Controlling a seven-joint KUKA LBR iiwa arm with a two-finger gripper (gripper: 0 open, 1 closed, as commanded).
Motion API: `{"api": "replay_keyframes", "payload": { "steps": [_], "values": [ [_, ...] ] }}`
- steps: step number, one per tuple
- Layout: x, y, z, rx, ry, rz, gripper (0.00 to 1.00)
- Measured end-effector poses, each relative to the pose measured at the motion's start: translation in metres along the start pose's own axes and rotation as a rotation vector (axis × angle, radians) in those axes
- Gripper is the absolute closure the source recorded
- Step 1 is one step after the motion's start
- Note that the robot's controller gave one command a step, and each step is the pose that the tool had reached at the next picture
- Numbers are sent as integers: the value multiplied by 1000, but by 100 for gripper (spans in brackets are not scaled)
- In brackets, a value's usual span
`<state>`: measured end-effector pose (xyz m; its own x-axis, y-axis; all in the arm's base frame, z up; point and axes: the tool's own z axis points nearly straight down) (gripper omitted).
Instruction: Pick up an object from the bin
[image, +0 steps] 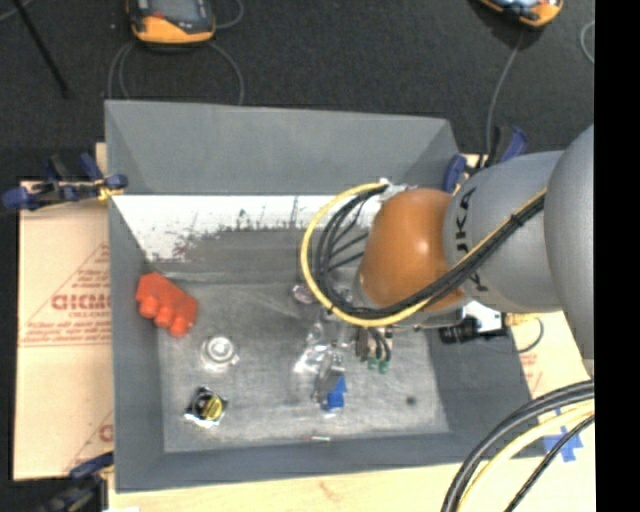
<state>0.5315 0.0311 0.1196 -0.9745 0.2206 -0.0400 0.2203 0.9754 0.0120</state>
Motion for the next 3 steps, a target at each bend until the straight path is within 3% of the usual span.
{"api": "replay_keyframes", "payload": {
  "steps": [1, 2, 3],
  "values": [
    [-1, 1, 4, -2, 1, -118, 0],
    [-17, 0, 7, -4, -9, -215, 0],
    [-18, -7, -18, 6, 34, -374, 0]
  ]
}}
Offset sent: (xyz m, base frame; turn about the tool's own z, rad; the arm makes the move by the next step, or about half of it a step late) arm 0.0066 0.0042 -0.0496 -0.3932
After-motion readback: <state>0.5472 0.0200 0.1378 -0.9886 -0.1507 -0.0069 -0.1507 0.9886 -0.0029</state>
